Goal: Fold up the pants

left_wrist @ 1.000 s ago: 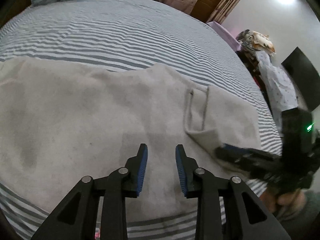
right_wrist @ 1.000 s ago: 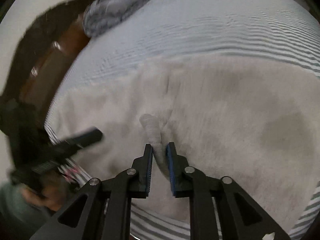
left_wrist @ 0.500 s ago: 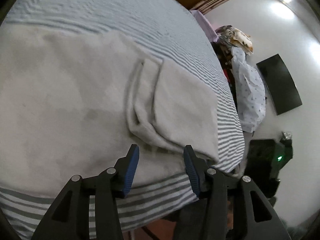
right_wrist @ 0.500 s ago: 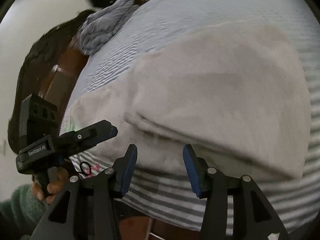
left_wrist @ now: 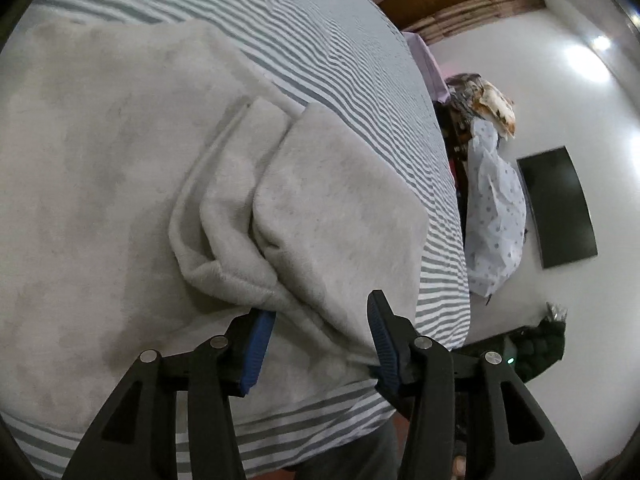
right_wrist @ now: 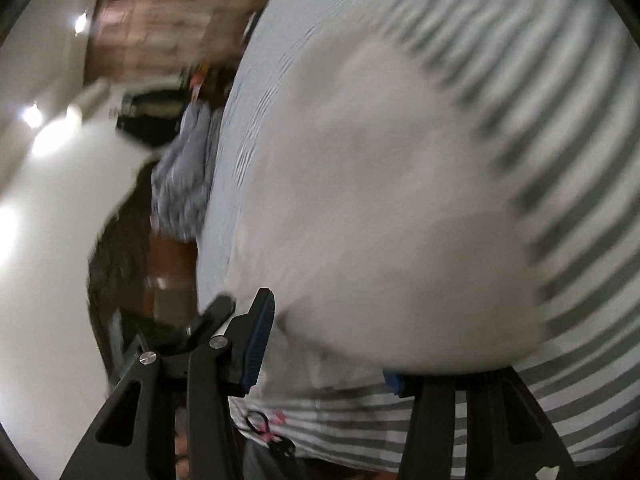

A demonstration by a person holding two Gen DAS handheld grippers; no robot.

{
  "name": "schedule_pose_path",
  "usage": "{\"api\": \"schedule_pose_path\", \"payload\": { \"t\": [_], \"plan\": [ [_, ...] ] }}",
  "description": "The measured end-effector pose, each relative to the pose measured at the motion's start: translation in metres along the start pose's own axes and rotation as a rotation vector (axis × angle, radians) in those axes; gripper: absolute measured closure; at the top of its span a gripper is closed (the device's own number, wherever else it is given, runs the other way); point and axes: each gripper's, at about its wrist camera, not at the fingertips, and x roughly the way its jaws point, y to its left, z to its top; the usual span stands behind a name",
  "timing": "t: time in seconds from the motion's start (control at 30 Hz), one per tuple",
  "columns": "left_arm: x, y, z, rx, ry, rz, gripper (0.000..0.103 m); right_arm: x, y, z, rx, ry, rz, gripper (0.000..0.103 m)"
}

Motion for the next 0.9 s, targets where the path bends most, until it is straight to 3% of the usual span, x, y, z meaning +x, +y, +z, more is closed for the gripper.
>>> {"api": "schedule_pose_path", "payload": {
  "t": [0.13,0.27,0.4,0.53,0.9],
  "plan": [
    [-0.001,0.008,0.001,-0.059,-0.016,-0.039,0.055,-0.007,-0.021,0.006,0.108,-0.028,0.039,0.061],
    [-0.005,0.022,0.005,-0.103,-0.045,-0.007,0.055,-0.002,-0.014,0.003,0.056,-0.028,-0.026,0.078],
    [-0.005,0.039,0.008,-0.162,-0.069,0.021,0.059,0.001,-0.013,0.004,0.048,-0.021,-0.037,0.083],
    [-0.002,0.029,0.009,-0.076,-0.073,0.110,0.079,-0.002,-0.015,0.006,0.049,-0.019,-0.041,0.083],
    [-0.039,-0.008,0.003,0.116,-0.127,0.148,0.084,0.007,0.023,-0.002,-0.052,0.025,-0.058,0.089]
  ]
}}
